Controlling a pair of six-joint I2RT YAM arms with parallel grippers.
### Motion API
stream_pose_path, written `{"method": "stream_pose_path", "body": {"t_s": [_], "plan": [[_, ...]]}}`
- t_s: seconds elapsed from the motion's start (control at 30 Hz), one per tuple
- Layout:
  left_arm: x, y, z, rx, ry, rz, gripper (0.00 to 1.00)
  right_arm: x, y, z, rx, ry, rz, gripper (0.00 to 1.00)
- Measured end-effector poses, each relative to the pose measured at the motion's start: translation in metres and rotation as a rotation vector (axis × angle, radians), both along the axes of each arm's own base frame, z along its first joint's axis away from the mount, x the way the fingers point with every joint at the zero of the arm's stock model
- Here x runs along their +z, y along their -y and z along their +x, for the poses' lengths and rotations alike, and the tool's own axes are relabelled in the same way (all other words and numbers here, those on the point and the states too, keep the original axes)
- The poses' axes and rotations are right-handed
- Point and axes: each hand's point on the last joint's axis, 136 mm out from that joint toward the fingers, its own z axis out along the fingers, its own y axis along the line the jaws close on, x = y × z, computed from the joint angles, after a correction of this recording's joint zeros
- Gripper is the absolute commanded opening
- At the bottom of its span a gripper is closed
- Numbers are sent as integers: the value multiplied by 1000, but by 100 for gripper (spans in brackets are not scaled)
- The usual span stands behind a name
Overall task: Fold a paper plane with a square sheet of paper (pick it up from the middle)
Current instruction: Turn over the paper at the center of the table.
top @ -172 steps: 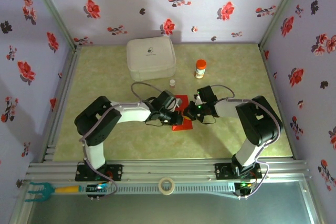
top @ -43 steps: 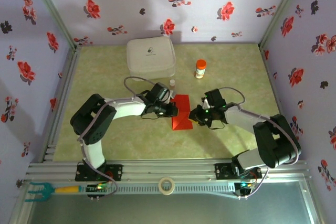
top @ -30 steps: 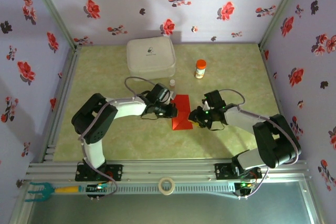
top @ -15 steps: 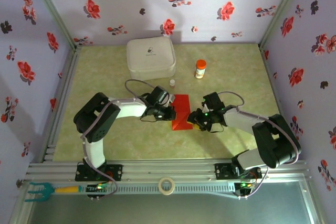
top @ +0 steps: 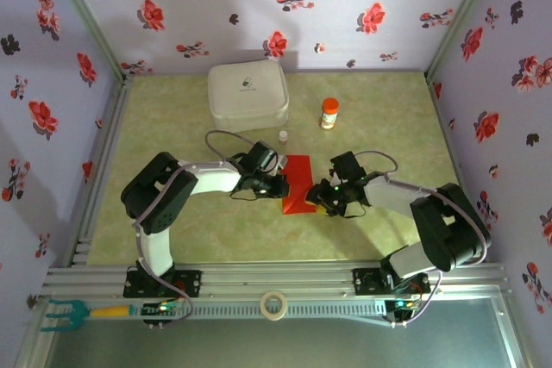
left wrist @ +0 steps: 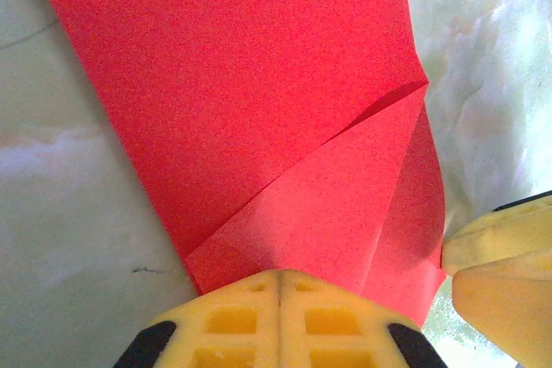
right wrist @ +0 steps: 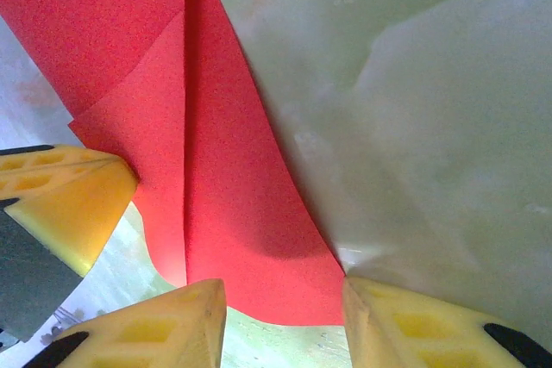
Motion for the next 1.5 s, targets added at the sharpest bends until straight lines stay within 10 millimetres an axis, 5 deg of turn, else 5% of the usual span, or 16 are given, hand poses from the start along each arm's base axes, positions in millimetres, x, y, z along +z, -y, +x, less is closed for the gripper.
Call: {"method": "stream_pose_path", "body": {"t_s": [0.43, 0.73, 1.03, 1.5], "plan": [[0, 0, 0, -1, 0, 0, 5, 19, -20, 42, 7, 94, 42, 45], [0, 0, 0, 0, 0, 0, 6, 20, -9, 21, 8, 82, 29, 46], [0, 0, 0, 0, 0, 0, 5, 0, -6, 4, 25, 19, 3, 46], [0, 0, 0, -1, -2, -2, 6, 10, -25, 38, 26, 75, 39, 50]]}}
